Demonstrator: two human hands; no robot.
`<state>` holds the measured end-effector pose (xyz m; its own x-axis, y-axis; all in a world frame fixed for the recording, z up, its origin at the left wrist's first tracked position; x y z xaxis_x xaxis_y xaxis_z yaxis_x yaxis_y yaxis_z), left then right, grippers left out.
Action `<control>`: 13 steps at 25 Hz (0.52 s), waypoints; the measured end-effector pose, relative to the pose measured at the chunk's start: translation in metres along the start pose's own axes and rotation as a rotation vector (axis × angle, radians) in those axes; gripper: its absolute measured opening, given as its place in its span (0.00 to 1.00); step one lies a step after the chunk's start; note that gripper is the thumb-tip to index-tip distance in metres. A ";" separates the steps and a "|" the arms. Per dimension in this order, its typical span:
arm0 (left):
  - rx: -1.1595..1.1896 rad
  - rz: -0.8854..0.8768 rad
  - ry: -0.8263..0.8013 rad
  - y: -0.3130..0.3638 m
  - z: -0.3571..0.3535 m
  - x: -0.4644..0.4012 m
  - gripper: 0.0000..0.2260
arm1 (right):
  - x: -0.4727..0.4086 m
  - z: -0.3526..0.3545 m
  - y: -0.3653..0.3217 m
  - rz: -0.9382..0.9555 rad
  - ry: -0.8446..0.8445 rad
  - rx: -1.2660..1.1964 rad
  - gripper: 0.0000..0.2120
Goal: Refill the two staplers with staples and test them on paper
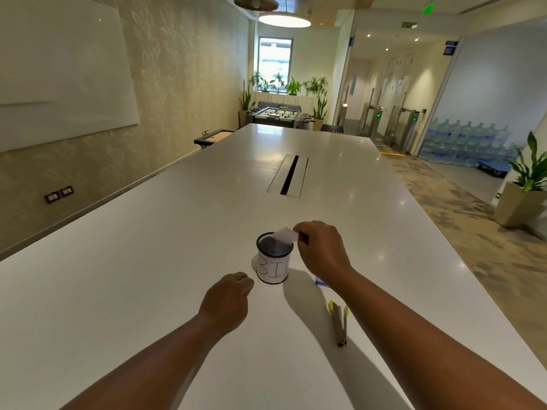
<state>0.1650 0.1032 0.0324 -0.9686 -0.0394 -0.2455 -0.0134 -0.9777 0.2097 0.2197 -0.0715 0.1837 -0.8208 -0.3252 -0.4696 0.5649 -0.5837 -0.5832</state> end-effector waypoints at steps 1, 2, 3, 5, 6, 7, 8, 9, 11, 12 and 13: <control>0.024 -0.001 0.010 -0.002 0.000 -0.003 0.08 | -0.004 -0.007 0.001 0.004 -0.017 0.019 0.11; 0.047 0.006 0.014 -0.004 -0.001 -0.005 0.08 | -0.008 -0.014 0.004 -0.001 -0.035 0.041 0.11; 0.070 0.009 0.013 -0.005 -0.002 -0.007 0.08 | -0.011 -0.021 0.006 -0.003 -0.051 0.061 0.11; 0.087 -0.002 0.010 -0.007 -0.005 -0.010 0.08 | -0.018 -0.032 0.008 -0.001 -0.084 0.090 0.12; 0.091 -0.003 0.006 -0.007 -0.005 -0.011 0.09 | -0.020 -0.038 0.009 0.002 -0.103 0.104 0.12; 0.095 -0.001 0.008 -0.008 -0.005 -0.010 0.09 | -0.022 -0.045 0.011 0.004 -0.124 0.114 0.12; 0.098 0.003 0.011 -0.009 -0.005 -0.011 0.09 | -0.023 -0.051 0.012 0.003 -0.142 0.121 0.12; 0.101 0.000 0.017 -0.009 -0.005 -0.011 0.10 | -0.023 -0.057 0.014 -0.001 -0.162 0.119 0.13; 0.104 -0.004 0.035 -0.011 -0.004 -0.011 0.10 | -0.021 -0.066 0.018 -0.018 -0.183 0.107 0.13; 0.108 -0.009 0.027 -0.011 -0.006 -0.010 0.09 | -0.019 -0.068 0.019 -0.015 -0.183 0.093 0.12; 0.108 -0.014 0.034 -0.011 -0.006 -0.010 0.09 | -0.018 -0.067 0.021 -0.007 -0.167 0.077 0.12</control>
<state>0.1766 0.1132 0.0268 -0.9592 -0.0348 -0.2805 -0.0553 -0.9502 0.3068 0.2514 -0.0284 0.1357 -0.8309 -0.4359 -0.3458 0.5563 -0.6397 -0.5303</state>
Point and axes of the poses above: each hand's wrist, its own x-axis away from the middle knuckle, its own z-axis out of the back of the hand, y = z × x, the point moved 10 cm from there along -x, towards the middle knuckle, and after that the axes turned 12 degrees about -x, right-handed, at the moved point
